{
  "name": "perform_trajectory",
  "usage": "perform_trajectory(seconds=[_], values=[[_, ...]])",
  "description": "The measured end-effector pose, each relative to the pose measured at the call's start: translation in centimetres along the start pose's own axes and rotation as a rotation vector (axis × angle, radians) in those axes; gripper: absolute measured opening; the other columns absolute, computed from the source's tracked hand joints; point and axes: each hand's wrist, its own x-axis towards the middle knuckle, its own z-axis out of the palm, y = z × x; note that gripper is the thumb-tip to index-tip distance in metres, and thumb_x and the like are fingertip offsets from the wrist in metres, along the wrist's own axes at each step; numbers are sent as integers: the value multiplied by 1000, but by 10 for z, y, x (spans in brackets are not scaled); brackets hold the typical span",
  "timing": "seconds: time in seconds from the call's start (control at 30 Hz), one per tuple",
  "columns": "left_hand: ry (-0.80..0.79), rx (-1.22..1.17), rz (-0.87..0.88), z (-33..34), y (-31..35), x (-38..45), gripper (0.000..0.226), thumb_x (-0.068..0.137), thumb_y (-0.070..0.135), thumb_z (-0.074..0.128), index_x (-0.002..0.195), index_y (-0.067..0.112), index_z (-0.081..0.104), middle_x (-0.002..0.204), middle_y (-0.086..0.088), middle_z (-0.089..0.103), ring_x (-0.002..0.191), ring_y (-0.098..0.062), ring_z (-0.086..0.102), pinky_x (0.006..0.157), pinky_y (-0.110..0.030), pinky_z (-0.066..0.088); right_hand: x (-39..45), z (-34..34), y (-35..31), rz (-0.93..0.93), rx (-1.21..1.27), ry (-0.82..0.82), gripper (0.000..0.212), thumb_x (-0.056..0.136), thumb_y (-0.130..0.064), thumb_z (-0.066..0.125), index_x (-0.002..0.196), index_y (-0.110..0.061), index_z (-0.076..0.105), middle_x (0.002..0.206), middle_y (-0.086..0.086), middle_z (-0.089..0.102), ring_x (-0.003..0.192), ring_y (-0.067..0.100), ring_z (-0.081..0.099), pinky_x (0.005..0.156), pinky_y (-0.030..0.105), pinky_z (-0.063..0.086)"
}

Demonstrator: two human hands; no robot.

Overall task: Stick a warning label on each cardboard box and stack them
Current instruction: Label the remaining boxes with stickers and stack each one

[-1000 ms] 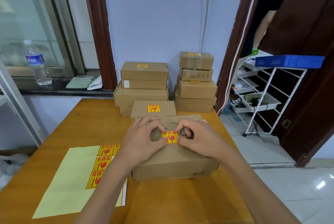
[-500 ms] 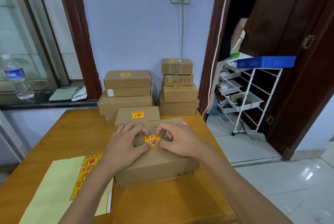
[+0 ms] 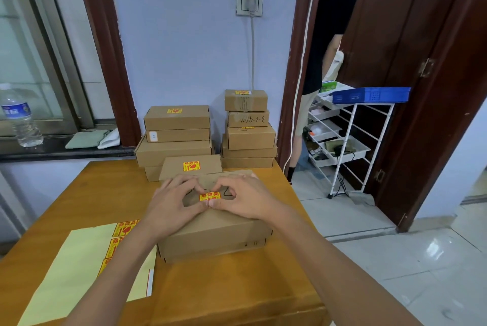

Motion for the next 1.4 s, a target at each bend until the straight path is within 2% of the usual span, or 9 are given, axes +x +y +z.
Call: perform_trajectory(seconds=[0.17,0.33,0.57,0.83,1.0,1.1,1.23,1.3,1.4], values=[[-6,9,-1,0,-1,0,42,74,78,45,98,47,61,132,24,50,129,-11,41,102,-36,32,1,2,3,1,39,19,35,93,-61,65,114,-35,71,61,-26,37,66,-11,41,99,41,41],[6,-2,-4,1,-1,0,45,72,73,47,104,46,61,133,22,52,127,-10,41,104,-38,33,4,9,18,46,194,62,22,90,-51,74,107,-37,71,62,-13,49,60,5,48,72,25,32],[-23,7,-24,1,1,1,42,66,64,44,100,45,58,136,20,50,130,-11,39,104,-36,32,10,17,27,17,145,40,13,89,-43,75,92,-39,63,61,-11,49,62,9,50,66,30,33],[-29,-62,-52,-1,1,0,38,64,65,48,95,45,59,136,22,50,129,-7,36,107,-37,33,8,18,24,-31,-10,43,12,92,-48,64,93,-40,55,67,-14,46,74,3,48,82,34,38],[-38,-134,-45,-9,9,-2,31,84,40,70,114,43,65,135,20,53,131,-8,40,112,-38,34,7,8,20,-89,-48,-21,9,98,-45,61,102,-37,60,71,-15,46,75,0,46,82,36,36],[40,-363,-99,-26,10,-10,36,92,33,71,126,42,62,138,23,55,133,2,43,115,-36,36,0,-4,27,-52,6,6,22,101,-47,57,119,-38,66,97,-17,55,96,0,48,91,33,36],[171,-508,-277,-45,13,-41,65,86,56,68,145,46,43,152,28,38,133,7,40,109,-33,41,-30,-5,44,266,175,239,49,101,-51,54,148,-42,44,147,-12,46,135,7,41,115,41,36],[42,-594,-353,-44,13,-63,96,74,68,72,154,48,23,149,31,28,132,8,34,108,-31,38,-49,-1,43,418,393,242,68,98,-59,55,157,-36,32,161,-9,38,145,9,37,117,40,36],[-205,-579,-330,-34,9,-87,131,59,62,90,157,51,3,146,38,26,139,4,32,112,-27,35,-78,4,27,472,557,109,89,88,-68,58,162,-35,20,164,-12,34,134,2,45,104,27,43]])
